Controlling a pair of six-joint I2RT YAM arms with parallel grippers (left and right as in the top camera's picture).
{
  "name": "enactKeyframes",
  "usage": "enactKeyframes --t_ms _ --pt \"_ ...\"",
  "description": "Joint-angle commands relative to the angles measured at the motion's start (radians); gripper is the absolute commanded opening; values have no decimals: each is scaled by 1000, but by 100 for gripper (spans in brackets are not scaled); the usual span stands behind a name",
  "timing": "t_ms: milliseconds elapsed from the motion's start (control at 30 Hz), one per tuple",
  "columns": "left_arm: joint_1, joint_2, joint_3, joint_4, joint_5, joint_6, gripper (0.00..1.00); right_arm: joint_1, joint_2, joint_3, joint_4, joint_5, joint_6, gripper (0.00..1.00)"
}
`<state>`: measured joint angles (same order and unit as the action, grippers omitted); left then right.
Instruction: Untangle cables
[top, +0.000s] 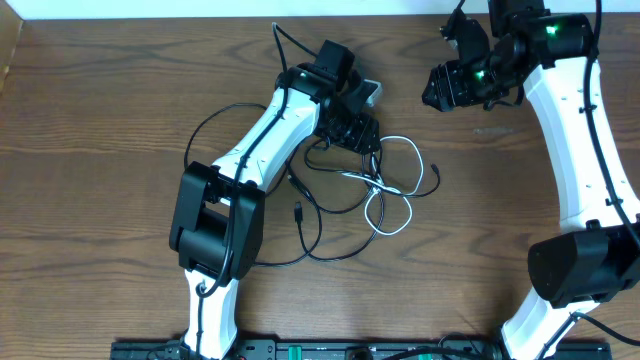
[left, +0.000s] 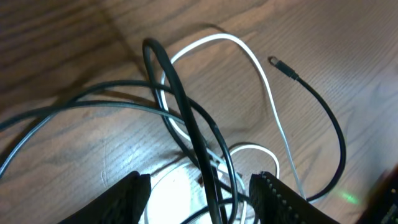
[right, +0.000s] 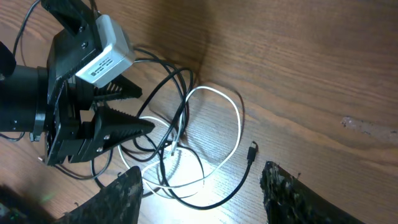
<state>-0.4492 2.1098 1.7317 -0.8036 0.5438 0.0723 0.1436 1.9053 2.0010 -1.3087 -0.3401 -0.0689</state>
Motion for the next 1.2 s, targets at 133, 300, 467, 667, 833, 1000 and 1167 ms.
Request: enactKeyframes --t_ms 133,300,467,667,833,1000,1167 --pt "-2 11 -42 32 -13 -48 56 -6 -3 -3 -5 2 0 58" --pt "-2 11 -84 67 -13 -79 52 -6 -3 -3 -4 2 -8 59" --pt "-2 11 -87 89 -12 -105 8 -6 -3 -3 -3 2 -8 59" --pt "8 -50 -43 81 36 -127 7 -5 -3 -3 -3 1 -7 59" --pt "46 -205 -28 114 35 -208 7 -5 -3 -3 -3 -11 -7 58" --pt "108 -363 -28 174 2 -358 8 -2 -3 -3 1 -79 -26 58" --pt "140 -418 -28 183 2 -422 7 25 -3 -3 11 -227 -154 59"
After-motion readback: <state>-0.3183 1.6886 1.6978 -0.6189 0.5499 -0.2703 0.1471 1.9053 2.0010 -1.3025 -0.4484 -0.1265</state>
